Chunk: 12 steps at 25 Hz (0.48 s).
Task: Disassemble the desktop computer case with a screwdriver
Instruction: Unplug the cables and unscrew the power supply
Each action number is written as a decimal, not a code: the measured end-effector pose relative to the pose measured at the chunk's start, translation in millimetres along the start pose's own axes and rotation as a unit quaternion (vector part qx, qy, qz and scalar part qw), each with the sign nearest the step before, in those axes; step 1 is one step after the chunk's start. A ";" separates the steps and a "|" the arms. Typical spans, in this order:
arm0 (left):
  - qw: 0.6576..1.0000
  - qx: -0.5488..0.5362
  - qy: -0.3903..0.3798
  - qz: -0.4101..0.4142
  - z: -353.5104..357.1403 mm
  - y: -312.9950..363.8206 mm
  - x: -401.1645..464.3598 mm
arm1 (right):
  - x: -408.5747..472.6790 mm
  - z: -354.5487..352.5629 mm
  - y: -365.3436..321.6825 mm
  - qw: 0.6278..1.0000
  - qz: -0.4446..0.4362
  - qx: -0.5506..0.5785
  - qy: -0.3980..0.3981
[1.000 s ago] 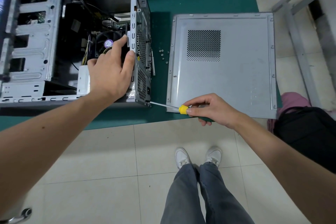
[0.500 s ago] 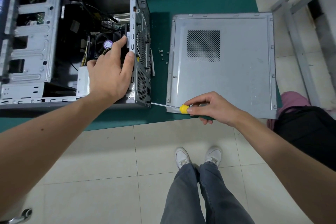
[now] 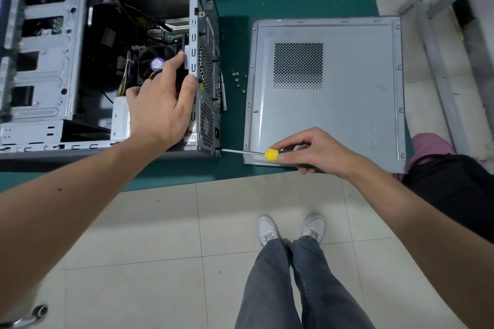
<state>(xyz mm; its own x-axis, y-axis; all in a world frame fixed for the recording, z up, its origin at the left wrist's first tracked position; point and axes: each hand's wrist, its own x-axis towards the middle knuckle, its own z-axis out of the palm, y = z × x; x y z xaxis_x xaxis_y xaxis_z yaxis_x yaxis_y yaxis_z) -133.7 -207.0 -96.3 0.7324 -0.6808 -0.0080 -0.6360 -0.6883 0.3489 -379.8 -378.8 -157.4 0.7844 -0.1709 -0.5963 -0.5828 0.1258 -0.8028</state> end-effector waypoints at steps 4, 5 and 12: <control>1.000 -0.001 0.002 -0.002 0.7 -0.8 0.4 | 1.5 3.3 1.6 1.000 -0.007 0.002 -0.002; 1.000 -0.001 0.002 -0.002 0.8 -1.3 0.5 | 1.9 3.1 1.5 1.000 -0.006 0.001 -0.003; 1.000 -0.003 0.005 -0.002 0.8 -0.3 -0.1 | 5.1 -2.6 -5.1 1.000 -0.002 0.006 -0.016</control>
<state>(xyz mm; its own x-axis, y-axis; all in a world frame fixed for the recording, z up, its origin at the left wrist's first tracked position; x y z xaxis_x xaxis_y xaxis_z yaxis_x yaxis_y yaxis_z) -133.8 -207.0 -97.2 0.7376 -0.6752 0.0005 -0.6315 -0.6896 0.3546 -373.4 -382.9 -156.3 0.7936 -0.1394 -0.5922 -0.5770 0.1364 -0.8053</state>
